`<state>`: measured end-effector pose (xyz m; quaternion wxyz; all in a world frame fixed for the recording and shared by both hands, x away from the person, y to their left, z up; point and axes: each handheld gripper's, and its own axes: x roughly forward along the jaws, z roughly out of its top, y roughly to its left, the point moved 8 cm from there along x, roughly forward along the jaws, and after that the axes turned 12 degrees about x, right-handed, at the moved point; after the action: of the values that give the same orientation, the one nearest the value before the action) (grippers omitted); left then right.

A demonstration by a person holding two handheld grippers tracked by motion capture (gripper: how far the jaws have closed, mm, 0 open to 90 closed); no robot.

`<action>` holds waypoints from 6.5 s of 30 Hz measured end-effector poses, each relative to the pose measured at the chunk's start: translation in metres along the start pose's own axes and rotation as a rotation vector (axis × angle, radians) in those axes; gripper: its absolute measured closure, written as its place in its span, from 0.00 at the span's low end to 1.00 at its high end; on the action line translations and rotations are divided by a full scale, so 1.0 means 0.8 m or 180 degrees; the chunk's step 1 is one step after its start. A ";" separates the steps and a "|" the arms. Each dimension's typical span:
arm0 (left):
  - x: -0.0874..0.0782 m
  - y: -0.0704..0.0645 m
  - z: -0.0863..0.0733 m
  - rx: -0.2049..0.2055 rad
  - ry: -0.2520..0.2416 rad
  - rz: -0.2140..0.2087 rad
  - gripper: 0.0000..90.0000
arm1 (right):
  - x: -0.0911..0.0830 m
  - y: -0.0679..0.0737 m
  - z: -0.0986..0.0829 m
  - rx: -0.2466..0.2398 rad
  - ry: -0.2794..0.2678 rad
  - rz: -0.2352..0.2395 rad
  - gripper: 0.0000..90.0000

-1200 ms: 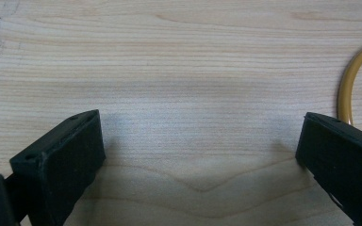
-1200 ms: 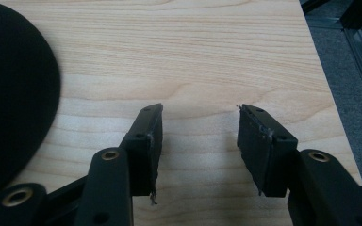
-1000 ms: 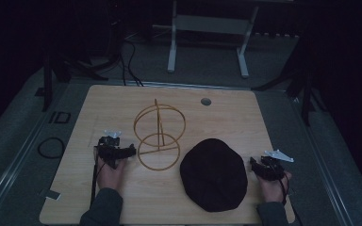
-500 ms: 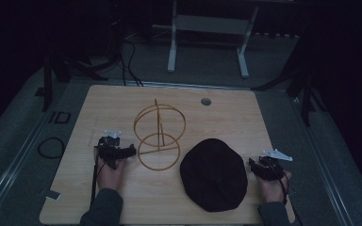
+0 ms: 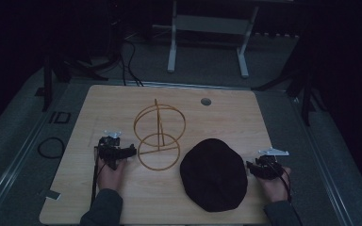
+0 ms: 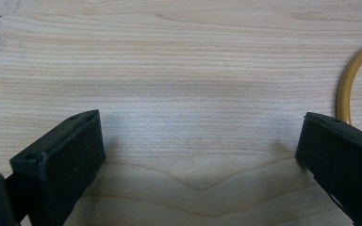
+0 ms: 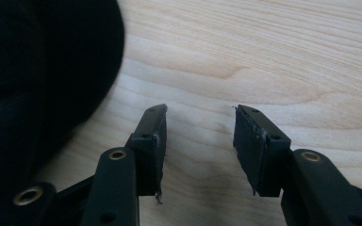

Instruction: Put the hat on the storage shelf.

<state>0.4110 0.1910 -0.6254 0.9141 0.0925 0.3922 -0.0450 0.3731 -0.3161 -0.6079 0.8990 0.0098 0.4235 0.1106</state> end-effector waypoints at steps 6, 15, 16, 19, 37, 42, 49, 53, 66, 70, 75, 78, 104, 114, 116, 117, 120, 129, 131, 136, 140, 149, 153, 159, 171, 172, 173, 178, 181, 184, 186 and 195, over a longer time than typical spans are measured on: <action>0.000 0.000 0.000 -0.0004 0.0000 0.0001 0.01 | -0.006 0.004 0.003 -0.0168 0.0098 0.0019 0.59; 0.000 0.000 0.000 0.0000 0.0003 0.0001 0.01 | -0.027 0.012 0.018 -0.0324 0.0160 0.0185 0.57; 0.000 0.000 0.000 0.0001 0.0004 0.0001 0.01 | -0.029 0.013 0.020 -0.0341 0.0162 0.0192 0.57; 0.000 0.000 0.000 0.0002 0.0005 0.0000 0.01 | -0.036 0.018 0.026 -0.0411 0.0170 0.0219 0.56; 0.000 0.000 0.000 0.0000 0.0003 0.0001 0.01 | -0.066 0.047 0.068 -0.0916 0.0302 0.0317 0.54; 0.000 0.000 0.000 0.0002 0.0004 0.0001 0.01 | -0.066 0.061 0.074 -0.1040 0.0374 0.0359 0.53; 0.000 0.000 0.000 0.0009 0.0003 0.0000 0.01 | -0.059 0.080 0.084 -0.1160 0.0450 0.0420 0.48; 0.000 0.000 0.000 0.0008 0.0003 0.0000 0.01 | -0.053 0.090 0.089 -0.1261 0.0511 0.0416 0.47; 0.000 0.000 0.000 0.0008 0.0003 0.0001 0.01 | -0.041 0.114 0.106 -0.1461 0.0654 0.0391 0.46; 0.000 0.000 0.000 0.0006 0.0001 0.0001 0.01 | -0.038 0.124 0.109 -0.1533 0.0704 0.0397 0.46; 0.000 0.000 0.000 0.0009 0.0008 -0.0001 0.01 | -0.035 0.131 0.113 -0.1574 0.0714 0.0410 0.46; 0.000 0.000 0.000 0.0009 0.0008 -0.0002 0.01 | -0.033 0.136 0.118 -0.1561 0.0678 0.0433 0.46; 0.000 0.000 0.000 0.0005 0.0003 0.0002 0.01 | -0.007 0.165 0.123 -0.1742 0.0976 0.0462 0.43; 0.000 0.000 0.000 0.0007 0.0004 0.0003 0.01 | 0.001 0.168 0.114 -0.1805 0.1150 0.0487 0.40; 0.000 0.000 0.000 0.0006 0.0004 0.0003 0.01 | 0.003 0.168 0.111 -0.1797 0.1192 0.0489 0.39; 0.000 0.000 0.000 0.0006 0.0003 0.0003 0.01 | 0.003 0.167 0.111 -0.1798 0.1209 0.0492 0.39; 0.000 0.000 0.000 0.0008 0.0005 0.0003 0.01 | 0.006 0.166 0.110 -0.1788 0.1264 0.0503 0.38; 0.000 0.000 0.000 0.0010 0.0006 0.0000 0.01 | 0.027 0.153 0.113 -0.1598 0.1459 0.0482 0.31; 0.000 0.000 0.000 0.0010 0.0006 0.0000 0.01 | 0.033 0.151 0.112 -0.1575 0.1515 0.0474 0.32; 0.000 0.000 0.000 0.0008 0.0004 0.0001 0.01 | 0.041 0.151 0.110 -0.1497 0.1577 0.0514 0.38; 0.000 0.000 0.000 0.0008 0.0004 0.0001 0.01 | 0.040 0.155 0.107 -0.1477 0.1645 0.0591 0.54; 0.000 0.000 0.000 0.0010 0.0005 0.0001 0.01 | 0.041 0.154 0.104 -0.1496 0.1774 0.0479 0.71; 0.000 0.000 0.000 0.0008 0.0004 0.0000 0.01 | 0.040 0.156 0.105 -0.1633 0.1815 0.0384 0.78; 0.000 0.000 0.000 0.0008 0.0004 0.0001 0.01 | 0.040 0.154 0.104 -0.1711 0.1818 0.0358 0.82; 0.000 0.000 0.000 0.0009 0.0005 0.0000 0.01 | 0.034 0.135 0.106 -0.1576 0.1836 0.0341 0.87; 0.000 0.000 0.000 0.0009 0.0005 0.0000 0.01 | 0.033 0.133 0.106 -0.1558 0.1839 0.0360 0.87; 0.000 0.000 0.000 0.0006 0.0003 0.0002 0.01 | 0.033 0.132 0.106 -0.1531 0.1856 0.0365 0.87; 0.000 0.000 0.000 0.0009 0.0005 0.0000 0.01 | 0.030 0.129 0.104 -0.1464 0.1932 0.0411 0.87; 0.000 0.000 0.000 0.0009 0.0005 0.0001 0.01 | 0.029 0.128 0.104 -0.1414 0.1982 0.0445 0.87; 0.000 0.000 0.000 0.0010 0.0005 0.0001 0.01 | 0.027 0.126 0.103 -0.1354 0.2031 0.0476 0.87; 0.000 0.000 0.000 0.0010 0.0005 0.0001 0.01 | 0.026 0.125 0.102 -0.1301 0.2084 0.0510 0.87; 0.000 0.000 0.000 0.0010 0.0005 0.0001 0.01 | 0.021 0.119 0.100 -0.1213 0.2184 0.0606 0.87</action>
<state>0.4108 0.1910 -0.6253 0.9137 0.0940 0.3928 -0.0454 0.4263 -0.2136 -0.5589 0.6769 -0.1554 0.6682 0.2667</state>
